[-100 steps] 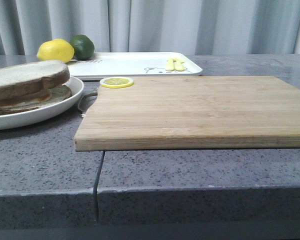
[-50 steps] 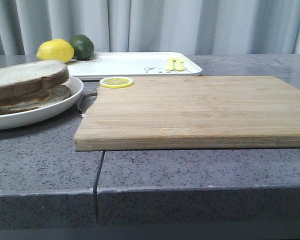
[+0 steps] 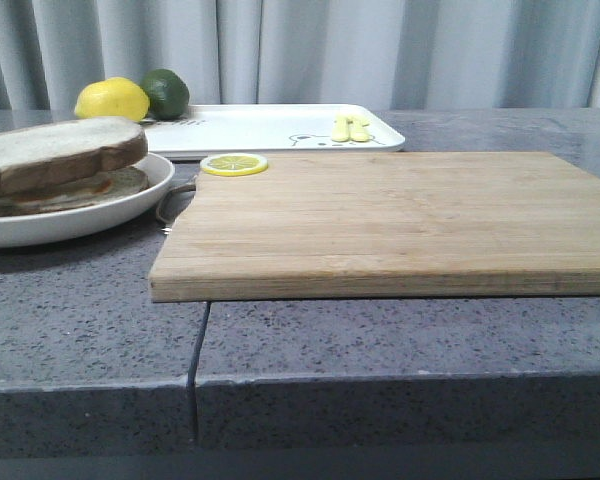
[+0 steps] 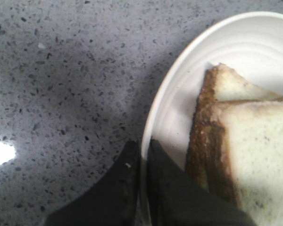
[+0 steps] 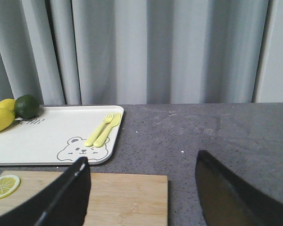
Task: Place bread and move sandwich to tray
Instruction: 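Grip the white plate rim with the left gripper, then lift the plate with the left gripper and carry it onto the tray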
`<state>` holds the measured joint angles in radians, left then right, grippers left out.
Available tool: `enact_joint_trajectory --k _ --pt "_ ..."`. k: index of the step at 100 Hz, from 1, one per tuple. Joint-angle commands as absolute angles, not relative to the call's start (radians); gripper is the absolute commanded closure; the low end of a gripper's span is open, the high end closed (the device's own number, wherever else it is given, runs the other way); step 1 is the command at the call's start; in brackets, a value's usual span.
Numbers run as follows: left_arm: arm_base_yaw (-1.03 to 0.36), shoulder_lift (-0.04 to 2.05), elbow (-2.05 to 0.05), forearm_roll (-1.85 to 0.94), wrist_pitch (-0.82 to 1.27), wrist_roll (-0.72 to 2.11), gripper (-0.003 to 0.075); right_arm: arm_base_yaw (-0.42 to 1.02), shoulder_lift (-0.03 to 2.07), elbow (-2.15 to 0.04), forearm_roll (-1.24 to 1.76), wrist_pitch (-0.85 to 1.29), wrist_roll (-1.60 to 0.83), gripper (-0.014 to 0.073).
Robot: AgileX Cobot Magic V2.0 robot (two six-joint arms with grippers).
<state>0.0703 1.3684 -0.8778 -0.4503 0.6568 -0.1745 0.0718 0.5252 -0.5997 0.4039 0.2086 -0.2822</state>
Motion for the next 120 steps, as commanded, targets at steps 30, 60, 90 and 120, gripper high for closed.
enact_joint_trajectory --k 30,60,90,120 --pt "0.072 1.207 -0.904 -0.617 0.615 -0.178 0.0739 0.064 0.524 -0.627 0.402 0.134 -0.281 0.0106" --pt "0.072 1.199 -0.929 -0.742 0.593 -0.126 0.0739 0.064 0.524 -0.627 0.404 0.134 -0.281 0.0106" --pt "0.072 1.347 -1.082 -0.770 0.632 -0.119 0.0739 0.064 0.524 -0.627 0.410 0.135 -0.281 0.0106" --pt "0.009 1.554 -1.321 -0.779 0.676 -0.104 0.0739 0.064 0.524 -0.627 0.410 0.137 -0.281 0.0106"
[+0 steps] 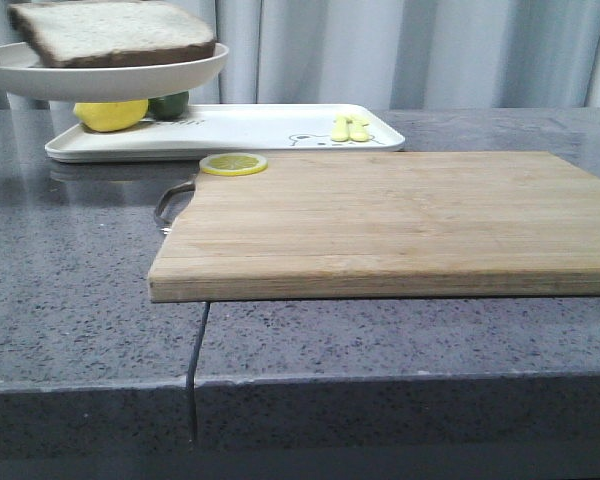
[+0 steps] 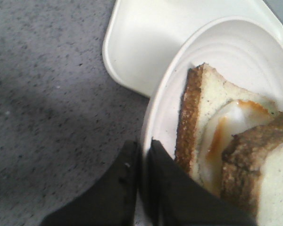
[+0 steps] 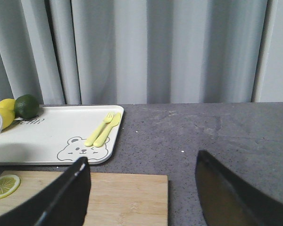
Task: Place bread and move sandwich to tray
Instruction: 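Lift the plate with the left gripper and carry it onto the tray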
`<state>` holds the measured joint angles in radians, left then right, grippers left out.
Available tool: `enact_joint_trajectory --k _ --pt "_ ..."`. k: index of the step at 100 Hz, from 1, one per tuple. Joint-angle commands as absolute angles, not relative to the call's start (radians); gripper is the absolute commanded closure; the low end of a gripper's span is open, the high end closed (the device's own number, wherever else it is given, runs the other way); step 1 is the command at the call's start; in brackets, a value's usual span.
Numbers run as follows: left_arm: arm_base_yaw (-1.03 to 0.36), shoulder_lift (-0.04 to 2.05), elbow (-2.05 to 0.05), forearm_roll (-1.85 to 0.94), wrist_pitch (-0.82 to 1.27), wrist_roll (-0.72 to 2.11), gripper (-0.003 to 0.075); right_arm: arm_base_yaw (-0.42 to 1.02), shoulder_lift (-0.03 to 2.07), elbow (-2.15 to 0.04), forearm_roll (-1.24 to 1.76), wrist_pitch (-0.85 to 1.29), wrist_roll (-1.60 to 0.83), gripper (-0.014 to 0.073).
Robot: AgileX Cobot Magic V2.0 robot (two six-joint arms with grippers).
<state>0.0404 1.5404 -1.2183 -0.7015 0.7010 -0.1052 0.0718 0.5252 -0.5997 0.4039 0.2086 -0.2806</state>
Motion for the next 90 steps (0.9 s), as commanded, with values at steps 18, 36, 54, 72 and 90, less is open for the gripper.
enact_joint_trajectory --k 18,36,54,72,90 --pt "-0.026 1.705 -1.510 -0.786 0.718 -0.104 0.0739 0.064 0.524 -0.627 0.410 0.137 -0.281 0.0106" --pt "-0.029 1.870 -1.730 -0.800 0.835 -0.104 0.0739 0.064 0.524 -0.627 0.410 0.137 -0.281 0.0106" --pt "-0.029 1.995 -1.925 -0.804 0.921 -0.104 0.0739 0.064 0.524 -0.627 0.410 0.137 -0.281 0.0106" --pt "-0.033 2.072 -2.041 -0.804 0.930 -0.104 0.0739 0.064 0.524 -0.627 0.410 0.137 -0.281 0.0106" --pt "-0.044 2.127 -2.095 -0.804 0.932 -0.104 0.0739 0.064 0.524 -0.627 0.410 0.135 -0.281 0.0106"
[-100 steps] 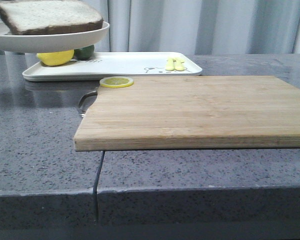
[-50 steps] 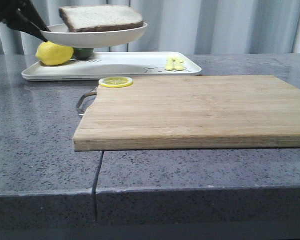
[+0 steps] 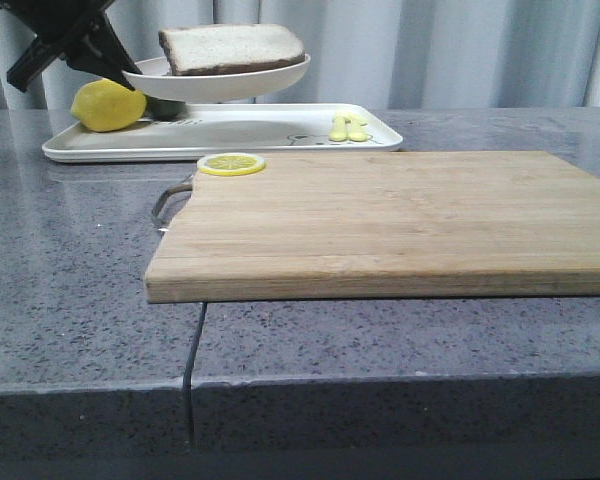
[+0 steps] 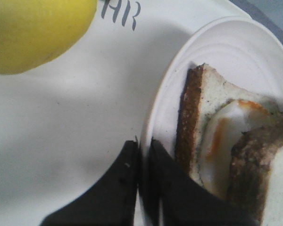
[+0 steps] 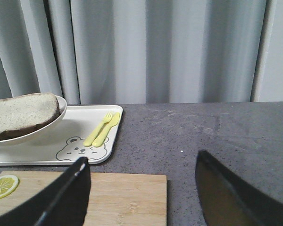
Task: Place bread and move sandwich to tray
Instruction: 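Lift the plate with the left gripper and carry it onto the tray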
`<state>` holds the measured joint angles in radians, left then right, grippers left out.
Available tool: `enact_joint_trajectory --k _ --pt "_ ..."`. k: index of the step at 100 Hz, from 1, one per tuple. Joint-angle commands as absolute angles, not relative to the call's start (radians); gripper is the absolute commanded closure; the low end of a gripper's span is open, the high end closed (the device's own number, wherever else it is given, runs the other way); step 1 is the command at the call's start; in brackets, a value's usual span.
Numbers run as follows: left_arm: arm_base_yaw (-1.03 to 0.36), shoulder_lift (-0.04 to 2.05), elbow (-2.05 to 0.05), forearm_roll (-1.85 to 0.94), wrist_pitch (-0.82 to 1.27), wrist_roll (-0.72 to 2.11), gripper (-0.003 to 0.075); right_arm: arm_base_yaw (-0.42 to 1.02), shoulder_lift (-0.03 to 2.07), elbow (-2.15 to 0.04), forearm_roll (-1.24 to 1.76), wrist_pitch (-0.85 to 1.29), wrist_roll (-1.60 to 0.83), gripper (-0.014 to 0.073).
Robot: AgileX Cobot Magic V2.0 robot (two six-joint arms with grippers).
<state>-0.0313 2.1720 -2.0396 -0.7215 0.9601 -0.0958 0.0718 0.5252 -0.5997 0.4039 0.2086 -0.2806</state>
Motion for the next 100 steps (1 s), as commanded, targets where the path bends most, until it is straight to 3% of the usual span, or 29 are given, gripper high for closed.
enact_joint_trajectory --k 1,100 --pt "-0.044 2.129 -2.095 -0.804 0.932 -0.104 0.0739 0.064 0.524 -0.627 0.410 0.135 -0.281 0.0106" --pt "-0.049 2.225 -2.099 -0.812 0.854 -0.104 0.0739 0.064 0.524 -0.627 0.410 0.135 -0.281 0.0106"
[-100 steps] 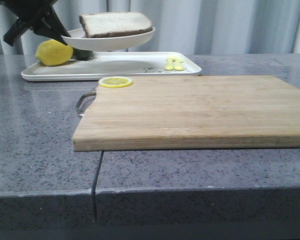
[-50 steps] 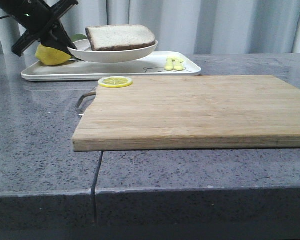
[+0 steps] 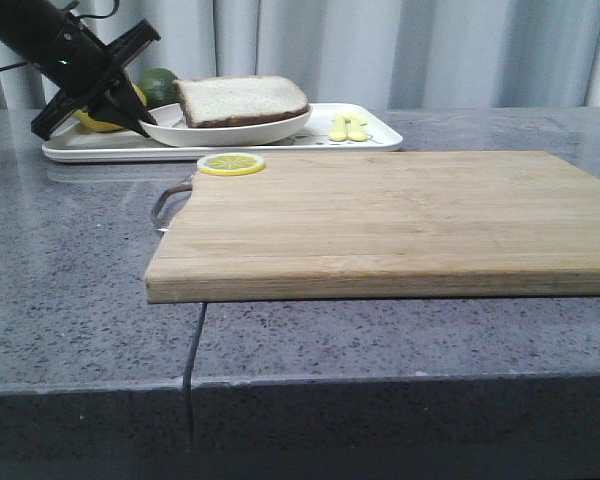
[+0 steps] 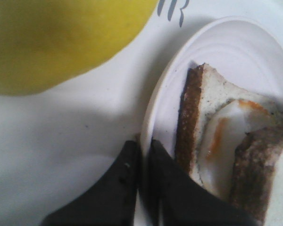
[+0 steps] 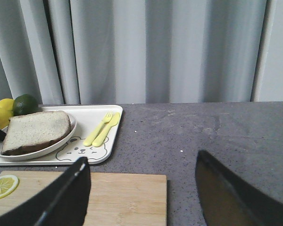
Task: Place bread and move sandwich to tray
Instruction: 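Lift the plate with the left gripper and carry it onto the tray, then lower the plate onto the tray and open the left gripper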
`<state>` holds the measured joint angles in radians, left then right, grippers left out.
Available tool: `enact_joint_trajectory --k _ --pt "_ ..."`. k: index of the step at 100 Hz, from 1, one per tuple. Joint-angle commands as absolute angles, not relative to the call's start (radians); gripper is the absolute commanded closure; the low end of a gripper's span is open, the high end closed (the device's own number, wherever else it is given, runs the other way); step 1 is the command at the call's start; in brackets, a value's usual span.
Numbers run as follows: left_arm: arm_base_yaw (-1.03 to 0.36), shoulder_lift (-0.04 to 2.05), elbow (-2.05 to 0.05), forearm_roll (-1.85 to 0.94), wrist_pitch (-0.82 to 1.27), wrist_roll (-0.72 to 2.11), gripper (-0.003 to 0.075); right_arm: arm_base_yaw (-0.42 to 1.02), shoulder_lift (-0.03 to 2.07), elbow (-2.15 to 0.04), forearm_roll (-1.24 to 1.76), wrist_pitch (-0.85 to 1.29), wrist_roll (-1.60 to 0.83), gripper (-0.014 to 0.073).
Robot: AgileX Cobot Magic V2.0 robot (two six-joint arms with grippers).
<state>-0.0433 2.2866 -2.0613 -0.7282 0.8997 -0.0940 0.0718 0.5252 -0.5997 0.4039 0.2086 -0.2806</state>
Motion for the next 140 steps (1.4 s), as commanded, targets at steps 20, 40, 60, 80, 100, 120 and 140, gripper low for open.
enact_joint_trajectory --k 20,40,60,80,100,120,140 --pt "-0.049 2.231 -2.099 -0.814 0.849 -0.104 0.0739 0.064 0.524 -0.627 0.410 0.135 -0.281 0.0106" --pt "-0.049 2.231 -2.099 -0.847 0.851 -0.104 0.0739 0.064 0.524 -0.627 0.410 0.135 -0.281 0.0106" --pt "-0.049 2.231 -2.099 -0.849 0.851 -0.104 0.0706 0.064 0.524 -0.627 0.410 0.135 -0.281 0.0106" --pt "-0.040 2.231 -2.099 -0.855 0.851 -0.104 0.0516 0.064 0.524 -0.627 0.410 0.135 -0.281 0.0106" --pt "-0.028 2.231 -2.102 -0.865 0.862 -0.104 0.0412 0.064 0.524 -0.627 0.409 0.135 -0.281 0.0106" --pt "-0.021 2.223 -2.108 -0.854 0.876 -0.104 0.0412 0.064 0.524 -0.627 0.409 0.135 -0.281 0.0106" --pt "-0.008 2.189 -2.108 -0.803 0.899 -0.104 0.0412 0.064 0.524 -0.627 0.409 0.133 -0.281 0.0106"
